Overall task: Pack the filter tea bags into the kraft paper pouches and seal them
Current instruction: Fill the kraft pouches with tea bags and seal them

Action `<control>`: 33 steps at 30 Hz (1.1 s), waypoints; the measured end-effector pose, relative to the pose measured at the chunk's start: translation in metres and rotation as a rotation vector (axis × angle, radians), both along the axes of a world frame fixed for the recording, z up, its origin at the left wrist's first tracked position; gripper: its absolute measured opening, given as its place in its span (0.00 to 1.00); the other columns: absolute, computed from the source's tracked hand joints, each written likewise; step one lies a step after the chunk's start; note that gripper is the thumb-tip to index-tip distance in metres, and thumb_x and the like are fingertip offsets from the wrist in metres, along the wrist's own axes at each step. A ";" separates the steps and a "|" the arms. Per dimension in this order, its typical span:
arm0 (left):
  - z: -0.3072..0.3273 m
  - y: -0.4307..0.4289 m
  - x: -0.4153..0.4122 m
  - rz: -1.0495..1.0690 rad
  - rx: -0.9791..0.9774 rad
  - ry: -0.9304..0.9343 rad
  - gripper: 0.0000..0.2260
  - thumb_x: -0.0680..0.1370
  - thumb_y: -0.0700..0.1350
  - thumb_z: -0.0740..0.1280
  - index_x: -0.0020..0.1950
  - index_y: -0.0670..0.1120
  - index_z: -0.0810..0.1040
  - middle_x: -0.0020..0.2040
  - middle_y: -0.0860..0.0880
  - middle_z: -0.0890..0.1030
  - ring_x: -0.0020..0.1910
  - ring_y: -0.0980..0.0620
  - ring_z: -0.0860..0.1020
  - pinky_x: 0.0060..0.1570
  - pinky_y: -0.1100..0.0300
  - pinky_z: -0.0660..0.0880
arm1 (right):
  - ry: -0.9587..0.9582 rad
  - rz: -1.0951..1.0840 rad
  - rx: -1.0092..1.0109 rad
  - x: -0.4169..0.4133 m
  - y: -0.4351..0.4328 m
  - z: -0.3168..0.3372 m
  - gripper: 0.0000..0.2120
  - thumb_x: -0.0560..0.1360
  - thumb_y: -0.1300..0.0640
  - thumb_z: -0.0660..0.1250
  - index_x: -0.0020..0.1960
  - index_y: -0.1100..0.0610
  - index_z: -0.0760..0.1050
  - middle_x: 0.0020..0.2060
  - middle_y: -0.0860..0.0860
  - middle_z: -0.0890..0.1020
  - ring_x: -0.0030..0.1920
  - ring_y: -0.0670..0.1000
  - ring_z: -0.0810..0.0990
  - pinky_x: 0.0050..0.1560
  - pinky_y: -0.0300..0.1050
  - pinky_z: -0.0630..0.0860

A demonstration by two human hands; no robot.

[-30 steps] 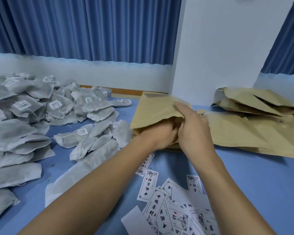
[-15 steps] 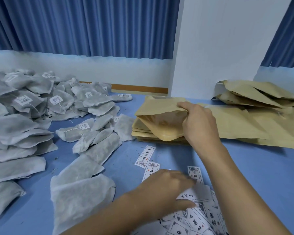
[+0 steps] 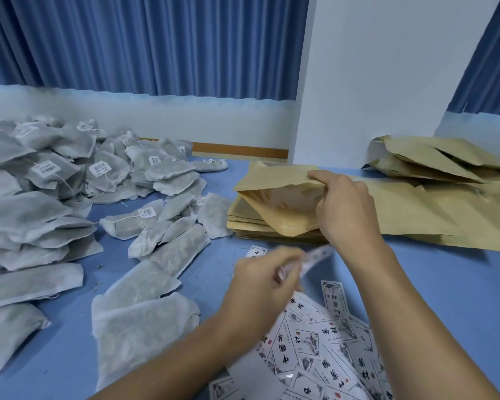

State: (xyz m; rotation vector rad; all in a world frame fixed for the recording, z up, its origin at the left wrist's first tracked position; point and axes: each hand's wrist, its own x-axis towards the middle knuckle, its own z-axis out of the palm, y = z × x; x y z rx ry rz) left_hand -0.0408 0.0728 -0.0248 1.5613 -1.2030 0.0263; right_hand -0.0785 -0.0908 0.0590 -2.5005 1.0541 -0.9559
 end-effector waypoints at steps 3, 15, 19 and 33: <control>0.023 -0.008 0.013 0.110 -0.181 0.520 0.09 0.80 0.38 0.67 0.50 0.52 0.79 0.36 0.45 0.83 0.23 0.46 0.80 0.21 0.59 0.73 | -0.002 0.000 -0.006 0.000 -0.001 0.000 0.32 0.73 0.69 0.55 0.69 0.43 0.75 0.56 0.57 0.82 0.53 0.62 0.78 0.50 0.50 0.76; 0.074 -0.066 0.031 -0.096 -0.118 1.085 0.07 0.80 0.32 0.62 0.52 0.38 0.79 0.38 0.46 0.79 0.41 0.48 0.76 0.46 0.57 0.79 | 0.082 0.037 -0.054 0.003 0.000 -0.002 0.32 0.71 0.66 0.59 0.70 0.43 0.74 0.58 0.57 0.82 0.57 0.61 0.76 0.48 0.48 0.71; 0.047 -0.041 0.045 0.384 -0.124 0.158 0.10 0.77 0.39 0.63 0.50 0.47 0.84 0.34 0.58 0.81 0.35 0.57 0.79 0.40 0.62 0.75 | 0.093 0.012 -0.061 0.003 -0.002 -0.002 0.32 0.71 0.68 0.59 0.69 0.42 0.73 0.55 0.57 0.82 0.53 0.61 0.76 0.43 0.46 0.67; -0.010 0.000 0.106 0.831 0.441 -0.064 0.21 0.72 0.34 0.66 0.63 0.47 0.73 0.56 0.43 0.81 0.57 0.38 0.78 0.53 0.49 0.71 | 0.154 -0.023 -0.064 0.006 0.008 -0.009 0.28 0.71 0.70 0.59 0.63 0.45 0.76 0.50 0.57 0.81 0.43 0.58 0.69 0.39 0.48 0.68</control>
